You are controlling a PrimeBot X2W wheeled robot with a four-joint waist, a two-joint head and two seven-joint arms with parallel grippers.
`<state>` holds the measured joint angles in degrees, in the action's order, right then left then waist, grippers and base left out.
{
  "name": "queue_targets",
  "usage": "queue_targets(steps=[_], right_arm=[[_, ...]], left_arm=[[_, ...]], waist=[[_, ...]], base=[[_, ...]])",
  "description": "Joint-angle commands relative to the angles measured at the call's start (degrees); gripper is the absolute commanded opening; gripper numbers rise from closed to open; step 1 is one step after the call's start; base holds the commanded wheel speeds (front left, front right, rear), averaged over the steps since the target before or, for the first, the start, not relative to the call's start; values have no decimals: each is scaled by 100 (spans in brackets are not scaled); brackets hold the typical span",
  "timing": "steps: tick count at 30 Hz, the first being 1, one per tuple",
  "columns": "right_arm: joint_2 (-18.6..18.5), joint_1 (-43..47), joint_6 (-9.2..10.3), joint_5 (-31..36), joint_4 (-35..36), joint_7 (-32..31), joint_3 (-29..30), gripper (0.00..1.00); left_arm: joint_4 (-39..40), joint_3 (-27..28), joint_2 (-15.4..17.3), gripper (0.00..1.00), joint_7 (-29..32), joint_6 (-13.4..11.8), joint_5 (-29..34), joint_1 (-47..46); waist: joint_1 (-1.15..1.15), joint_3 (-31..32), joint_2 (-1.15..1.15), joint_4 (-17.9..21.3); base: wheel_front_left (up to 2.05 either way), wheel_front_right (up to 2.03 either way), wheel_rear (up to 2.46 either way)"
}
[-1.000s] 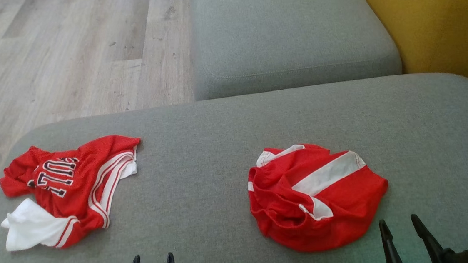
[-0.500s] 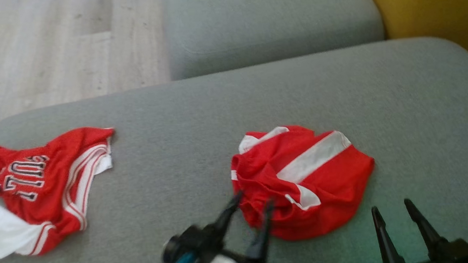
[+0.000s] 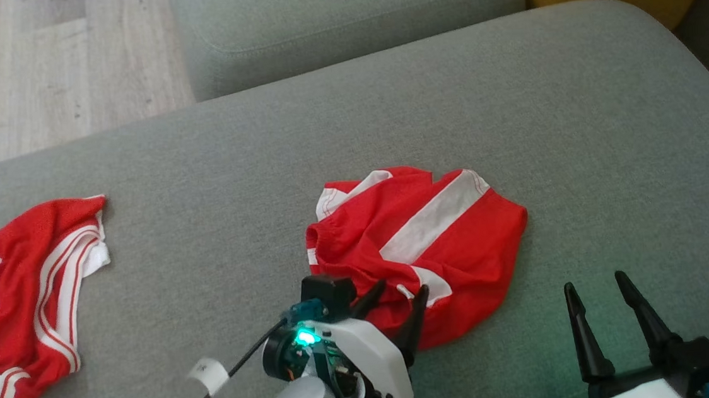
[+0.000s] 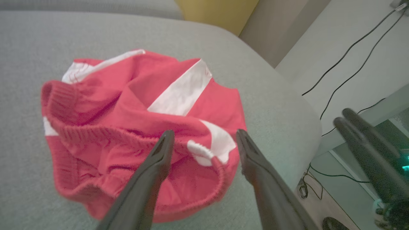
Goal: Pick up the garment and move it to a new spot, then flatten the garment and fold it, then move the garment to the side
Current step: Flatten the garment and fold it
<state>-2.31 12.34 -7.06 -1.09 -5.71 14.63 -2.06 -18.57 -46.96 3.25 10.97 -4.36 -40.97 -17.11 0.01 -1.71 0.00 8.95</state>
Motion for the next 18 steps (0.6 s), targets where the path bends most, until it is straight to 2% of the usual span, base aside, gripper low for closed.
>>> queue_targets(steps=[1, 8, 18], right_arm=[[-56, -244, -43, 9, 212, 37, -138, 100], [-56, -287, -43, -10, 274, 37, -106, 100], [-56, -307, -43, -19, 292, 37, -102, 100]], left_arm=[[111, 113, -37, 100, 42, -83, -25, -333], [137, 121, 28, 100, 91, -293, -74, -321], [619, -166, 244, 99, 524, -278, -122, -43]], waist=[[-1, -48, 0, 52], [-1, -139, 0, 80], [-1, -212, 0, -6]], base=[[0, 0, 0], [0, 0, 0], [0, 0, 0]])
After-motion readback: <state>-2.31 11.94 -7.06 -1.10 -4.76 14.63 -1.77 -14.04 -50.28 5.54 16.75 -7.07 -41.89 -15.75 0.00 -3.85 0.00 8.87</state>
